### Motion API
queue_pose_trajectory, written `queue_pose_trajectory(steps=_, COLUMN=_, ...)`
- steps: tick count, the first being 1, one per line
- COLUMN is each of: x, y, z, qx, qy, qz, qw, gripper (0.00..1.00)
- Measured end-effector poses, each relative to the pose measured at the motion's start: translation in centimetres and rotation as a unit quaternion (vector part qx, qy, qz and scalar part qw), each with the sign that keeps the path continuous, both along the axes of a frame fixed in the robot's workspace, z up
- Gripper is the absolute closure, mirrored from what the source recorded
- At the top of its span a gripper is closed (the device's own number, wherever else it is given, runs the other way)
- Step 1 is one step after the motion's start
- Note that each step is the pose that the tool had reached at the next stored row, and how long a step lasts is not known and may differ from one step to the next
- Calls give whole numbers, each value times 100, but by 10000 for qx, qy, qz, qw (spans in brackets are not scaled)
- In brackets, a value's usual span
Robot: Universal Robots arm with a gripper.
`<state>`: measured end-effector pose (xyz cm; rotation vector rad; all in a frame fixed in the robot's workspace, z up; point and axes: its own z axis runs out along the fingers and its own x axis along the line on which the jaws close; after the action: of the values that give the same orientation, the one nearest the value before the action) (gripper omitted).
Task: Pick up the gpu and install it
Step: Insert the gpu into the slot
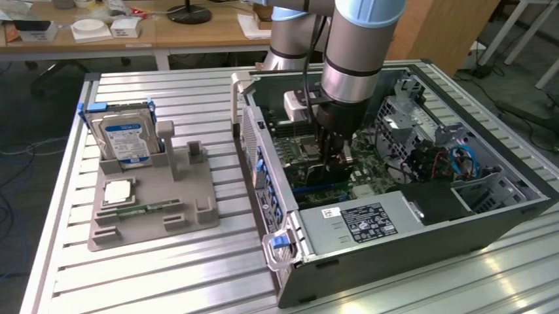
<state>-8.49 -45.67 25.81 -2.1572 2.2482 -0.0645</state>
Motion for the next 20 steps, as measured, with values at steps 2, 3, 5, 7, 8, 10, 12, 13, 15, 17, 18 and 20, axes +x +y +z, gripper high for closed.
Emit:
queue_pose_trajectory(steps=2, x=0, y=0, z=0, qx=0, qy=0, qz=0, qw=10000, gripper=74)
queue_pose_trajectory(steps=3, x=0, y=0, z=-2, qx=1, qy=0, qz=0, qw=10000, gripper=74)
queue_pose_trajectory(steps=5, x=0, y=0, z=-4, qx=1, qy=0, qz=0, qw=10000, gripper=74)
queue_pose_trajectory(steps=7, x=-1, y=1, z=-4, qx=1, qy=0, qz=0, qw=10000, gripper=74)
queue_pose_trajectory(steps=8, x=-1, y=5, z=-6, qx=3, qy=-1, qz=0, qw=10000, gripper=74)
queue_pose_trajectory(steps=10, x=-1, y=8, z=-5, qx=2, qy=-1, qz=2, qw=10000, gripper=74)
queue_pose_trajectory(steps=12, x=-1, y=8, z=-6, qx=0, qy=0, qz=3, qw=10000, gripper=74)
queue_pose_trajectory(steps=13, x=-1, y=8, z=-9, qx=1, qy=0, qz=3, qw=10000, gripper=74)
queue_pose_trajectory(steps=15, x=0, y=8, z=-24, qx=1, qy=0, qz=3, qw=10000, gripper=74)
queue_pose_trajectory(steps=17, x=-1, y=7, z=-38, qx=-4, qy=3, qz=4, qw=10000, gripper=74)
queue_pose_trajectory(steps=18, x=-2, y=7, z=-45, qx=-4, qy=4, qz=4, qw=10000, gripper=74)
queue_pose_trajectory(steps=20, x=-1, y=8, z=-60, qx=0, qy=0, qz=4, qw=10000, gripper=74)
